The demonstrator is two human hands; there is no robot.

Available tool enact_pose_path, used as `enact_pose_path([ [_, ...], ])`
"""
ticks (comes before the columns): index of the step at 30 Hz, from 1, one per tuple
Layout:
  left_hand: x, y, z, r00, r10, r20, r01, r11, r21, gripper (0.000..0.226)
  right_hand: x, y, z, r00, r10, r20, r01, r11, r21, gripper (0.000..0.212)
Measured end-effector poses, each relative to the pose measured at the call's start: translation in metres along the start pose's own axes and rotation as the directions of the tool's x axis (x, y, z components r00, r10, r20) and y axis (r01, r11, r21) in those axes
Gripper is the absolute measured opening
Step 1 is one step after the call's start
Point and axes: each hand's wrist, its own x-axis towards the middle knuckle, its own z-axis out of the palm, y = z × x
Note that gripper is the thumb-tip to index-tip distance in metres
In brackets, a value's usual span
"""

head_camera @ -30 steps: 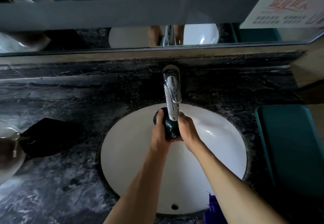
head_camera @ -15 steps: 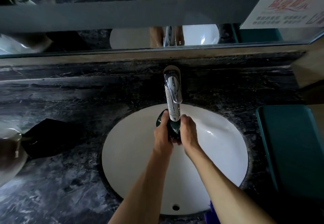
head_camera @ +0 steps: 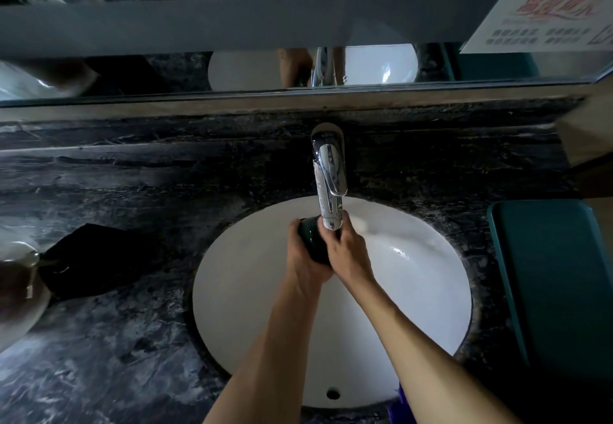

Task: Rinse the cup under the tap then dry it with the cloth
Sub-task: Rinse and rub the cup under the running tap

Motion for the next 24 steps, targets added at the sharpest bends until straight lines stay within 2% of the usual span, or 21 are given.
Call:
enact_pose_path([
  [3,0.007,-0.011,0.001,0.993,0.1,-0.064,-0.1,0.995,-0.01,0.04,0.007,0.002,0.001,0.999,0.036,-0.031,-0.038,0.997,-0.061,0.032],
  [5,0.016,-0.018,-0.005,0.959,0.204,-0.198,-0.198,0.979,0.047,0.054,0.004,-0.001,0.004,0.998,0.043,0.035,-0.044,0.999,0.011,0.04],
  [7,0.019,-0.022,-0.01,0.915,0.312,-0.256,-0.262,0.941,0.213,0.063,-0.002,-0.006,0.008,0.996,0.041,0.085,-0.044,0.998,0.035,0.057],
  [8,0.022,-0.025,-0.013,0.912,0.337,-0.235,-0.276,0.927,0.255,0.066,-0.004,-0.009,0.009,0.996,0.051,0.08,-0.052,0.999,0.016,0.056],
  [11,0.024,-0.028,-0.018,0.955,0.269,-0.124,-0.254,0.959,0.129,0.068,-0.001,-0.012,0.004,0.991,0.13,-0.006,-0.13,0.991,0.025,0.038],
  [14,0.021,-0.034,-0.022,0.958,0.274,-0.079,-0.27,0.961,0.062,0.083,0.009,-0.011,0.0,0.981,0.189,0.048,-0.186,0.981,-0.063,0.037],
  [15,0.023,-0.035,-0.024,0.958,0.284,-0.045,-0.282,0.958,0.04,0.079,0.01,-0.012,0.001,0.974,0.216,0.07,-0.212,0.975,-0.064,0.039],
  [17,0.023,-0.034,-0.027,0.952,0.306,-0.005,-0.305,0.951,0.05,0.059,0.011,-0.015,0.002,0.946,0.305,0.112,-0.314,0.947,0.066,0.04],
  [20,0.02,-0.03,-0.028,0.945,0.316,0.086,-0.325,0.939,0.117,0.069,0.013,-0.014,0.004,0.872,0.431,0.233,-0.487,0.815,0.315,0.044],
  [22,0.02,-0.029,-0.027,0.944,0.319,0.083,-0.328,0.934,0.145,0.072,0.015,-0.016,0.004,0.865,0.432,0.257,-0.496,0.813,0.305,0.047],
  [24,0.021,-0.027,-0.022,0.946,0.321,0.05,-0.325,0.94,0.101,0.066,0.011,-0.017,0.007,0.917,0.357,0.179,-0.391,0.895,0.215,0.057],
])
